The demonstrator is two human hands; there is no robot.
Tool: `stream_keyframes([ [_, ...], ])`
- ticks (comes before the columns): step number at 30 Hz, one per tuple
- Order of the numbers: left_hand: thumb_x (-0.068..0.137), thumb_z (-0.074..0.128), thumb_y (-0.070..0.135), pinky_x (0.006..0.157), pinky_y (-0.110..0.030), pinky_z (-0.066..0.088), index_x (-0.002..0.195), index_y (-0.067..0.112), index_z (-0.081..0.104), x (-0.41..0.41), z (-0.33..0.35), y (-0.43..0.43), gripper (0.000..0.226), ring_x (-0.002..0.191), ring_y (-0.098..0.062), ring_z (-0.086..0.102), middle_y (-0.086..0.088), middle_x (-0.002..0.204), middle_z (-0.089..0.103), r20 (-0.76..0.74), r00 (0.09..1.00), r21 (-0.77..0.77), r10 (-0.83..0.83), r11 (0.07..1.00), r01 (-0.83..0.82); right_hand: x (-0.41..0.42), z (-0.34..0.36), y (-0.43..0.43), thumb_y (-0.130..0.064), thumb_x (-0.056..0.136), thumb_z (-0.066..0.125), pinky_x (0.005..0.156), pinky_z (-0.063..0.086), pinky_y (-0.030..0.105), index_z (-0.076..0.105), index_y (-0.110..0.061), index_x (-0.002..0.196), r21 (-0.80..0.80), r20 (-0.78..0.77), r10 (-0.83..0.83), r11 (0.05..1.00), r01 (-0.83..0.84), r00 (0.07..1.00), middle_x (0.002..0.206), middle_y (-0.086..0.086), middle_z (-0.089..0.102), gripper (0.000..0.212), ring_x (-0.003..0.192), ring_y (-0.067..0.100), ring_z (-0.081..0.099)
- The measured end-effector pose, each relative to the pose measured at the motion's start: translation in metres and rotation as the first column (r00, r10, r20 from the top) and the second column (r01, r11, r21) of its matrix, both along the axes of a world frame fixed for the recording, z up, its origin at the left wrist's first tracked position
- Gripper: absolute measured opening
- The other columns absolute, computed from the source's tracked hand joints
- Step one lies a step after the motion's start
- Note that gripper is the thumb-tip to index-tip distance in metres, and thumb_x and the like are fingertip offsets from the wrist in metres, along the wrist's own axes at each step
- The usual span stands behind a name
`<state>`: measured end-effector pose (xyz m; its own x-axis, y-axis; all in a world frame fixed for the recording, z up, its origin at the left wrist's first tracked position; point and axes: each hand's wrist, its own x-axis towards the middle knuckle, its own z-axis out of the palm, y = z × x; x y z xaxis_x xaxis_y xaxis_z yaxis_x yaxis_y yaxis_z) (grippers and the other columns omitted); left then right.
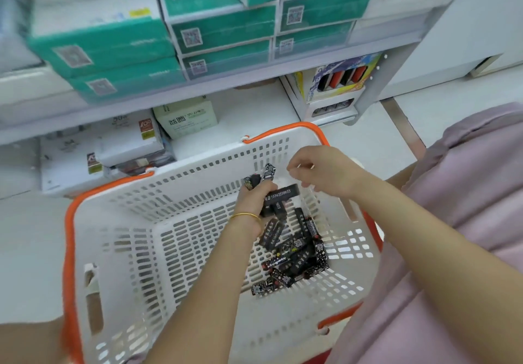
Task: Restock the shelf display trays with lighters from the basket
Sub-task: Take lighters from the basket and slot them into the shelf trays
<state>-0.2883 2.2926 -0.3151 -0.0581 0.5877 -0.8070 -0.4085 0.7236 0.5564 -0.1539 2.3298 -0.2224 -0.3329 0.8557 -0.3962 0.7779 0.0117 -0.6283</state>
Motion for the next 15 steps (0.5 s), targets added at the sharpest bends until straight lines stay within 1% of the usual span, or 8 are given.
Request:
stream_keyframes([
  [1, 0.082, 0.064, 0.008, 0.050, -0.030, 0.054, 0.098, 0.014, 0.049, -0.001, 0.012, 0.001, 0.022, 0.067, -0.024, 0.060, -0.013, 0.085, 0.059, -0.009, 0.999, 0.033, 0.032, 0.999, -0.032, -0.002, 0.004, -0.002, -0.020, 0.090, 0.057, 0.065, 0.042, 0.019, 0.065, -0.009, 0.102, 0.000, -0.014, 0.032, 0.999, -0.032, 0.999, 0.090, -0.004, 0.057, 0.017, 0.086, 0.017, 0.059],
  [3, 0.082, 0.062, 0.007, 0.051, -0.028, 0.052, 0.089, 0.016, 0.048, -0.003, 0.036, 0.003, 0.018, 0.068, -0.022, 0.058, -0.010, 0.081, 0.057, -0.031, 0.996, 0.097, 0.081, 0.992, -0.078, -0.008, 0.011, -0.006, -0.019, 0.086, 0.064, 0.069, 0.040, 0.017, 0.066, -0.011, 0.101, 0.021, -0.032, 0.105, 0.994, -0.104, 0.994, 0.093, -0.001, 0.061, 0.017, 0.085, 0.013, 0.055],
  [5, 0.081, 0.059, 0.004, 0.052, -0.030, 0.050, 0.084, 0.013, 0.047, -0.003, 0.059, 0.004, 0.016, 0.062, -0.023, 0.056, -0.013, 0.076, 0.055, -0.033, 0.994, 0.149, 0.101, 0.984, -0.095, -0.013, 0.019, -0.009, -0.014, 0.082, 0.069, 0.069, 0.046, 0.020, 0.066, -0.011, 0.096, 0.046, -0.055, 0.141, 0.989, -0.138, 0.988, 0.091, 0.003, 0.065, 0.015, 0.076, 0.013, 0.056],
  [7, 0.081, 0.057, 0.002, 0.049, -0.032, 0.048, 0.081, 0.007, 0.048, -0.007, 0.082, 0.004, 0.010, 0.053, -0.025, 0.052, -0.015, 0.069, 0.053, -0.013, 0.995, 0.187, 0.104, 0.977, -0.100, -0.013, 0.036, -0.011, -0.004, 0.080, 0.070, 0.062, 0.053, 0.025, 0.063, -0.010, 0.086, -0.044, -0.199, 0.081, 0.995, -0.091, 0.977, 0.084, 0.010, 0.067, 0.011, 0.065, 0.014, 0.059],
  [9, 0.081, 0.057, 0.005, 0.043, -0.029, 0.047, 0.088, 0.002, 0.051, -0.014, 0.106, 0.004, 0.010, 0.047, -0.025, 0.051, -0.015, 0.066, 0.053, 0.054, 0.992, 0.188, 0.110, 0.975, -0.118, -0.004, 0.056, -0.010, 0.005, 0.078, 0.069, 0.055, 0.053, 0.020, 0.060, -0.008, 0.081, -0.161, -0.372, -0.020, 0.986, -0.044, 0.928, 0.076, 0.012, 0.067, 0.016, 0.057, 0.011, 0.061],
  [11, 0.081, 0.057, 0.010, 0.041, -0.026, 0.047, 0.096, 0.006, 0.051, -0.020, 0.127, 0.005, 0.017, 0.048, -0.023, 0.053, -0.012, 0.068, 0.054, 0.078, 0.987, 0.187, 0.142, 0.970, -0.154, 0.008, 0.076, -0.008, 0.010, 0.077, 0.066, 0.058, 0.054, 0.020, 0.057, -0.005, 0.082, -0.254, -0.511, -0.100, 0.966, -0.040, 0.854, 0.077, 0.016, 0.067, 0.018, 0.060, 0.012, 0.064],
  [13, 0.081, 0.060, 0.011, 0.044, -0.025, 0.048, 0.100, 0.009, 0.051, -0.023, 0.149, 0.003, 0.021, 0.057, -0.021, 0.055, -0.010, 0.072, 0.055, 0.083, 0.982, 0.206, 0.168, 0.961, -0.182, 0.016, 0.093, -0.007, 0.012, 0.075, 0.068, 0.061, 0.054, 0.022, 0.056, -0.005, 0.079, -0.274, -0.596, -0.116, 0.959, -0.066, 0.795, 0.079, 0.017, 0.068, 0.021, 0.066, 0.017, 0.065],
  [15, 0.080, 0.062, 0.012, 0.050, -0.027, 0.051, 0.099, 0.010, 0.053, -0.023, 0.172, 0.001, 0.021, 0.059, -0.021, 0.057, -0.008, 0.071, 0.058, 0.098, 0.979, 0.229, 0.178, 0.953, -0.196, 0.019, 0.107, -0.008, 0.011, 0.070, 0.071, 0.063, 0.050, 0.021, 0.057, -0.007, 0.076, -0.225, -0.624, -0.086, 0.971, -0.074, 0.776, 0.076, 0.012, 0.069, 0.024, 0.066, 0.015, 0.063],
])
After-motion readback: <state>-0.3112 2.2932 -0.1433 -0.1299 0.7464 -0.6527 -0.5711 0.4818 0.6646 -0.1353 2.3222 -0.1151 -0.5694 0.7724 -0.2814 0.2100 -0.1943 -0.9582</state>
